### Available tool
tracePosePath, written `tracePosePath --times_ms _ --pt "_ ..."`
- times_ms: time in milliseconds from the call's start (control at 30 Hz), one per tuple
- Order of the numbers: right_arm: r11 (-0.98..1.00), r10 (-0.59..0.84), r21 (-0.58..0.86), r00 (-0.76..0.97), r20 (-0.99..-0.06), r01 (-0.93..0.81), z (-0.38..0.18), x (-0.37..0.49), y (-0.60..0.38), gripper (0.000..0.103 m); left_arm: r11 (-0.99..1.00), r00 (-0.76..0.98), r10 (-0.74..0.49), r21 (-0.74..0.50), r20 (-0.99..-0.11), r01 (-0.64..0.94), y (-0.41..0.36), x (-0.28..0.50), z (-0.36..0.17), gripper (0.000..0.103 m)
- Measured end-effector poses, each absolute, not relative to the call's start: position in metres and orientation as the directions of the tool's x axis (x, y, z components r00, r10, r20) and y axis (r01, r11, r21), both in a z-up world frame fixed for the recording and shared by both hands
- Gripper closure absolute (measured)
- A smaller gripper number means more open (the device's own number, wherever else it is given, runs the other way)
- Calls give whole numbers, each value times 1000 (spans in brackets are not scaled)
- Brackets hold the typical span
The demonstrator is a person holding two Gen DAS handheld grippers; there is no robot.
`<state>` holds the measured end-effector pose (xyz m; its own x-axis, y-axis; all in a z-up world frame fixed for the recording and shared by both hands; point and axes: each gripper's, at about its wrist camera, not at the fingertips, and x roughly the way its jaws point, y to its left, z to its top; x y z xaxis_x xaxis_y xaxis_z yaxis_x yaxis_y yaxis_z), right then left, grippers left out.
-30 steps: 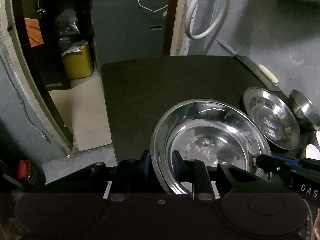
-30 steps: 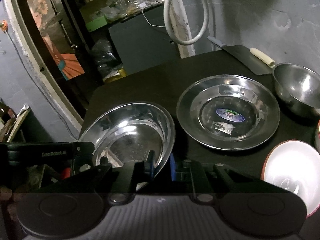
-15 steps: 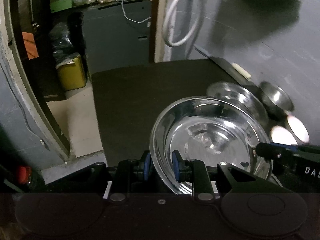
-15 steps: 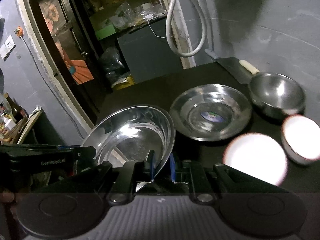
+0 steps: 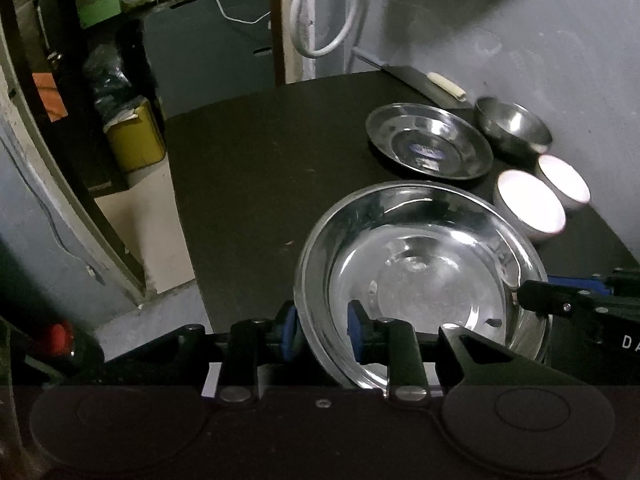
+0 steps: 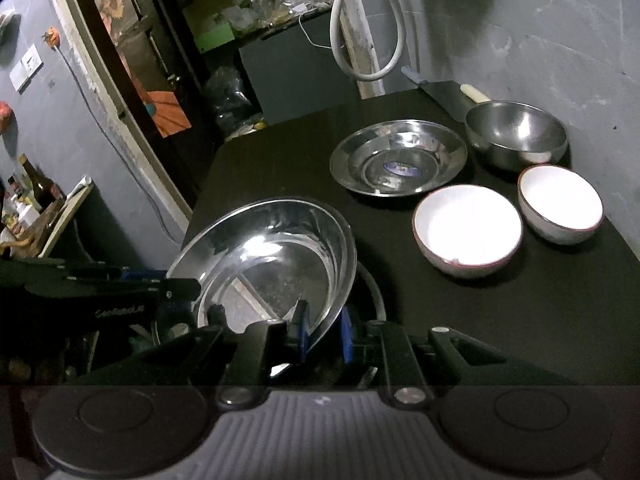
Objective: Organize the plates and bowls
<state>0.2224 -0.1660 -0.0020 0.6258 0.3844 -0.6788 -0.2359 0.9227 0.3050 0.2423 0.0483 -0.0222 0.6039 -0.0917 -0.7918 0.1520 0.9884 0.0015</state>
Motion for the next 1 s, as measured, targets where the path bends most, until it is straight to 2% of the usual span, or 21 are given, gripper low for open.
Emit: tracePosePath --times_ms 633,1000 --pt "938 345 289 597 -724 -192 -11 202 -175 83 974 561 -70 66 -825 218 25 230 -29 73" --pt "946 323 245 599 -733 -210 -10 200 -165 78 976 552 -64 62 -832 208 25 233 -34 72"
